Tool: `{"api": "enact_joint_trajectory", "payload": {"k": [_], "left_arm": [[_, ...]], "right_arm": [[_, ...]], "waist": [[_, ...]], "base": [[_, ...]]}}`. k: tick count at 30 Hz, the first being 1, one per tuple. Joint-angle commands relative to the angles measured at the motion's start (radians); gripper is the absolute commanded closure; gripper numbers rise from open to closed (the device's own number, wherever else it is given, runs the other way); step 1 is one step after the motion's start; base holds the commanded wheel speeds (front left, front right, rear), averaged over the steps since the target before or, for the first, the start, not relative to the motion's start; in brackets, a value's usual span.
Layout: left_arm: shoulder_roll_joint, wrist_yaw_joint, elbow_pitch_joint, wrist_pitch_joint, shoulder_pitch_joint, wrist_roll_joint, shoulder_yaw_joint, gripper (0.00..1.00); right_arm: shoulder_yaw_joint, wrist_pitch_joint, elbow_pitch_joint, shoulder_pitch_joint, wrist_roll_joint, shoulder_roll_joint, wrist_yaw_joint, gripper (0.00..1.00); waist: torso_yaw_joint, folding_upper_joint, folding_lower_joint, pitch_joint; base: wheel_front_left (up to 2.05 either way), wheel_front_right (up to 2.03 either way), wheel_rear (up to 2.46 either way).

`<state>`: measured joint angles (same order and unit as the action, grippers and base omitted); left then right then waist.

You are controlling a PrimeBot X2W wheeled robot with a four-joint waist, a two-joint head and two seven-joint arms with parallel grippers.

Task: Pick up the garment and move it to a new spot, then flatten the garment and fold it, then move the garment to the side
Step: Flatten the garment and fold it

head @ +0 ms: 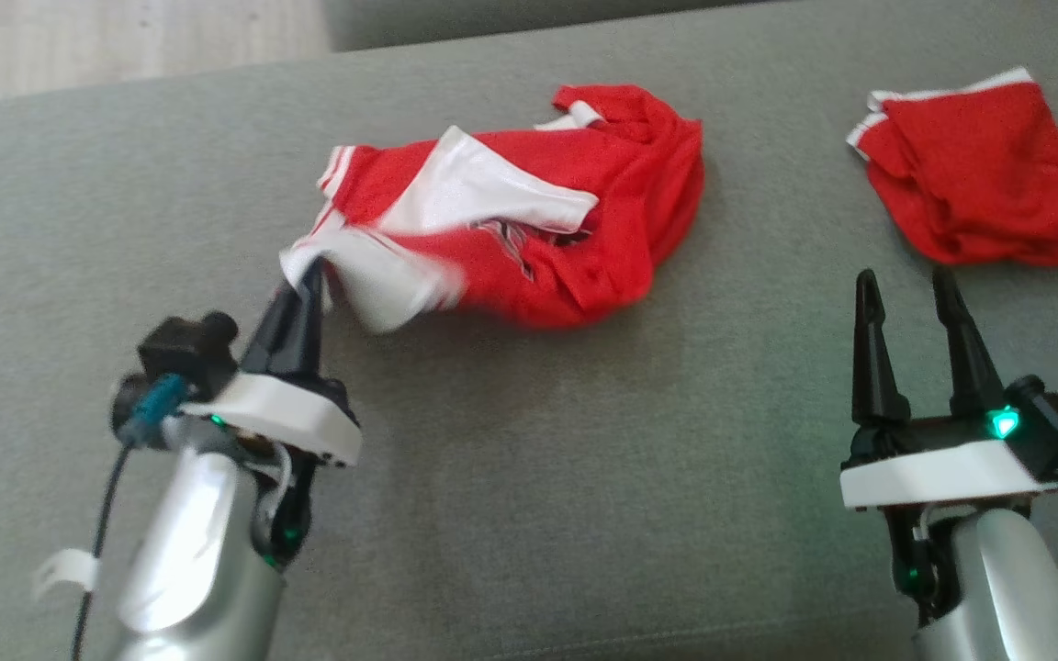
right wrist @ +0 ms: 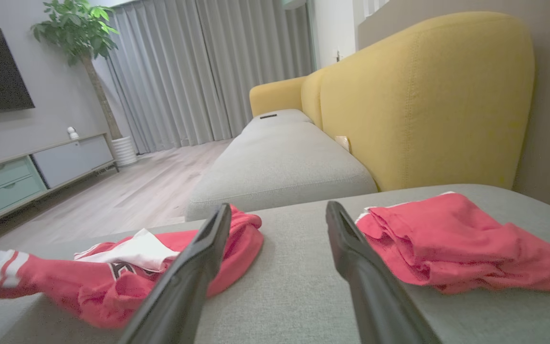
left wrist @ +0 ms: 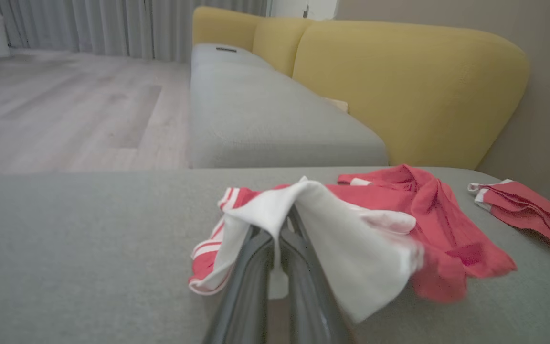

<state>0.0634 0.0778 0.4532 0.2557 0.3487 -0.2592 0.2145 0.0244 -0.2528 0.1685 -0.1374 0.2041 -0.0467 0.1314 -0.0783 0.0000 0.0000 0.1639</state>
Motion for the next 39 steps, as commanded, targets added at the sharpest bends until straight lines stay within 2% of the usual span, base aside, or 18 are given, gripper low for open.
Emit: {"api": "enact_joint_trajectory", "payload": {"k": [1,8,15,21,22,23,24,28,33,39], "left_arm": [[0.029,-0.008,-0.051,0.006,0.027,0.017,-0.042,1.0],[0.079,-0.02,-0.202,0.006,-0.02,0.13,-0.106,1.0],[0.111,-0.012,-0.097,0.006,-0.127,0.189,-0.068,1.0],[0.095,-0.048,-0.006,0.006,-0.185,0.177,-0.085,1.0],[0.09,-0.053,0.007,0.006,-0.192,0.174,-0.086,0.95],[0.087,-0.059,0.015,0.006,-0.195,0.172,-0.089,0.4],[0.084,-0.068,0.019,0.006,-0.196,0.173,-0.093,0.0],[0.066,-0.097,-0.004,0.006,-0.194,0.156,-0.122,0.0],[0.043,-0.111,-0.109,0.006,-0.197,0.129,-0.164,0.0],[-0.004,-0.063,-0.338,0.006,-0.235,0.043,-0.225,0.0]], "right_arm": [[0.023,-0.009,-0.028,-0.009,0.006,-0.004,-0.001,0.0],[0.032,-0.009,-0.011,0.008,0.017,-0.004,-0.001,0.0],[0.042,-0.009,0.005,0.021,0.026,-0.004,-0.001,0.0],[0.051,-0.009,0.021,0.034,0.026,-0.004,-0.001,0.0],[0.051,-0.009,0.023,0.037,0.025,-0.004,-0.001,0.0],[0.052,-0.009,0.025,0.039,0.024,-0.004,-0.001,0.0],[0.052,-0.009,0.027,0.04,0.023,-0.004,-0.001,0.0],[0.056,-0.009,0.03,0.038,0.02,-0.004,-0.001,0.0],[0.059,-0.009,0.028,0.038,0.017,-0.004,-0.001,0.0],[0.067,-0.009,0.02,0.046,0.014,-0.004,-0.001,0.0]], "waist": [[0.022,0.0,0.0,-0.019],[0.069,0.0,0.0,-0.051],[0.08,0.0,0.0,-0.075],[0.09,0.0,0.0,-0.091],[0.093,0.0,0.0,-0.095],[0.095,0.0,0.0,-0.098],[0.097,0.0,0.0,-0.1],[0.108,0.0,0.0,-0.106],[0.117,0.0,0.0,-0.111],[0.131,0.0,0.0,-0.115]], "base": [[0.0,0.0,0.0],[0.0,0.0,0.0],[0.0,0.0,0.0],[0.0,0.0,0.0],[0.0,0.0,0.0],[0.0,0.0,0.0],[0.0,0.0,0.0],[0.0,0.0,0.0],[0.0,0.0,0.0],[0.0,0.0,0.0]]}}
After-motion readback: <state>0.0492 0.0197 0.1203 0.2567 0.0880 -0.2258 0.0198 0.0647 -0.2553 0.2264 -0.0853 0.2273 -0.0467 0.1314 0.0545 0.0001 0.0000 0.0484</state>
